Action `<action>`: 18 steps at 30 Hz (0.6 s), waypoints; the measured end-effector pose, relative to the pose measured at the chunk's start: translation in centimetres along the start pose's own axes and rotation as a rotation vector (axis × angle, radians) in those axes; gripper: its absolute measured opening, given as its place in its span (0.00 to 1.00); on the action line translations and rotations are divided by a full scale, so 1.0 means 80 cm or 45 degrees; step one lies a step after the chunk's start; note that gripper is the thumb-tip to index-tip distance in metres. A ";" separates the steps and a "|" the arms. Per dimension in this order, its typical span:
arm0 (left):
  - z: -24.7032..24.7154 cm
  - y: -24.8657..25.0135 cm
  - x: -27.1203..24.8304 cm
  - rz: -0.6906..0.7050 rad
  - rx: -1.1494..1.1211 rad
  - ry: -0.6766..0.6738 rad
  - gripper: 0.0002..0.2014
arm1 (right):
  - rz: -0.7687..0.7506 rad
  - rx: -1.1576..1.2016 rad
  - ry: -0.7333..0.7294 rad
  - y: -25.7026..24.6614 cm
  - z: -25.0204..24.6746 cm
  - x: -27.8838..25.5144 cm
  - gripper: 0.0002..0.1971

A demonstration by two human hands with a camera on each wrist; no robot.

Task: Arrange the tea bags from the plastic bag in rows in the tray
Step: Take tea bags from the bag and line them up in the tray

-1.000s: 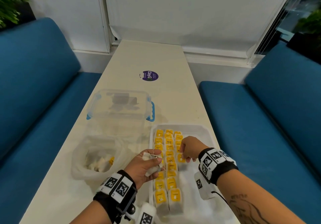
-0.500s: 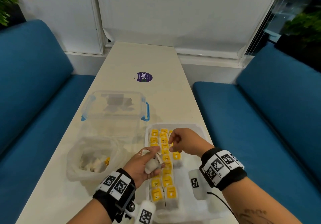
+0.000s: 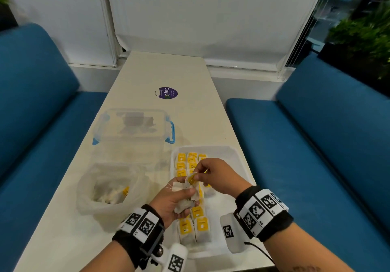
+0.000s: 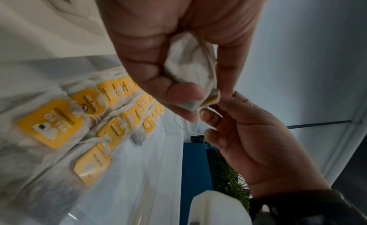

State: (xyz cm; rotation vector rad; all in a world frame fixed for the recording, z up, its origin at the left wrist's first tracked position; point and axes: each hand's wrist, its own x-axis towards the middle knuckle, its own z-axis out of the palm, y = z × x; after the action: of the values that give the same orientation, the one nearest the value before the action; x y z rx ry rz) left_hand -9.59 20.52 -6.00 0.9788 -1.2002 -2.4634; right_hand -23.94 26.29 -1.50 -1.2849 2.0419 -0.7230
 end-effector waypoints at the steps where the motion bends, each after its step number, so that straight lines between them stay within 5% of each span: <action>1: 0.000 -0.001 -0.001 -0.001 0.004 0.012 0.11 | 0.010 0.009 0.010 0.000 -0.001 -0.001 0.10; 13: -0.013 -0.006 -0.006 -0.054 0.019 0.160 0.10 | 0.033 0.070 0.087 -0.009 -0.031 -0.014 0.05; 18: -0.013 -0.004 -0.008 -0.052 0.003 0.164 0.09 | 0.201 -0.274 0.076 0.005 -0.042 -0.012 0.12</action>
State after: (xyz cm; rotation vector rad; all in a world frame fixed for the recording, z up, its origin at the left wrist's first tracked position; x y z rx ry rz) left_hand -8.41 20.43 -6.42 1.1548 -1.1532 -2.3884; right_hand -26.35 27.74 0.64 -1.2116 2.2903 -0.4846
